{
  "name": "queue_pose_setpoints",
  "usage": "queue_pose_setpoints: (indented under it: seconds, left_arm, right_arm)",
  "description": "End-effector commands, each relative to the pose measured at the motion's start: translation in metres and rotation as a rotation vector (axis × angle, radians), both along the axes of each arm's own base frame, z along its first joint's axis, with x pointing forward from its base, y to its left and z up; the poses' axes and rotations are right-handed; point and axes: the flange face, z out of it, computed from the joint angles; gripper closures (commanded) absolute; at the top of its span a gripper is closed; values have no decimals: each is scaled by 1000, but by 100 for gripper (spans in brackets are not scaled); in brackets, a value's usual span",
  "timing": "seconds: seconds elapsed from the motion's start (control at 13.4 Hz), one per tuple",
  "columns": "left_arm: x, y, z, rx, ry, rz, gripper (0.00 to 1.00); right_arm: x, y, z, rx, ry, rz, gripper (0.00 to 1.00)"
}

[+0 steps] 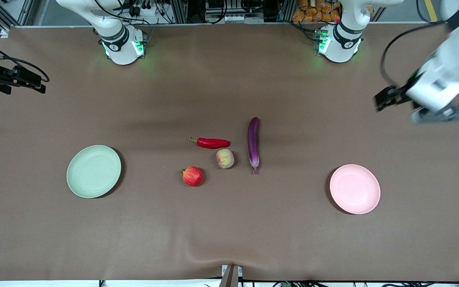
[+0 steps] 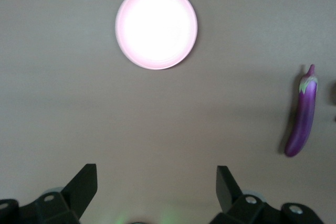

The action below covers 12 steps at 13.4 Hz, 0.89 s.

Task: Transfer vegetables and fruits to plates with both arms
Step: 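Reach the left gripper to the eggplant while the right gripper reaches the apple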

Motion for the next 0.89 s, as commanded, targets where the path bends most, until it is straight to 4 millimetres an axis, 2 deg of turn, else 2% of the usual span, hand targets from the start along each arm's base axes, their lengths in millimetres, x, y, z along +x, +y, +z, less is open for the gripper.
queue_pose_setpoints:
  seconds: [0.0, 0.15, 0.22, 0.3, 0.45, 0.52, 0.6, 0.67, 0.82]
  left_arm:
    - [5, -75, -76, 34, 2, 96, 0]
    - [1, -140, -147, 68, 26, 166, 0]
    - [-3, -165, -182, 104, 33, 183, 0]
    - [-12, -194, -213, 117, 44, 192, 0]
    - [-35, -251, -262, 99, 37, 169, 0]
    - [-48, -276, -282, 86, 27, 158, 0]
    - [-60, -296, -301, 78, 24, 138, 0]
    - [-67, -308, -318, 66, 18, 122, 0]
    - [-73, -326, -347, 28, -10, 95, 0]
  right_arm:
    - [13, 30, -21, 2, 33, 40, 0]
    - [28, 61, -52, -1, 79, 93, 0]
    - [34, 78, -69, -6, 109, 122, 0]
    - [39, 97, -87, -10, 132, 152, 0]
    - [51, 130, -124, -20, 169, 202, 0]
    - [56, 135, -137, -16, 174, 202, 0]
    - [62, 131, -141, 32, 155, 160, 0]
    - [66, 121, -145, 85, 167, 123, 0]
    - [70, 108, -167, 137, 226, 81, 0]
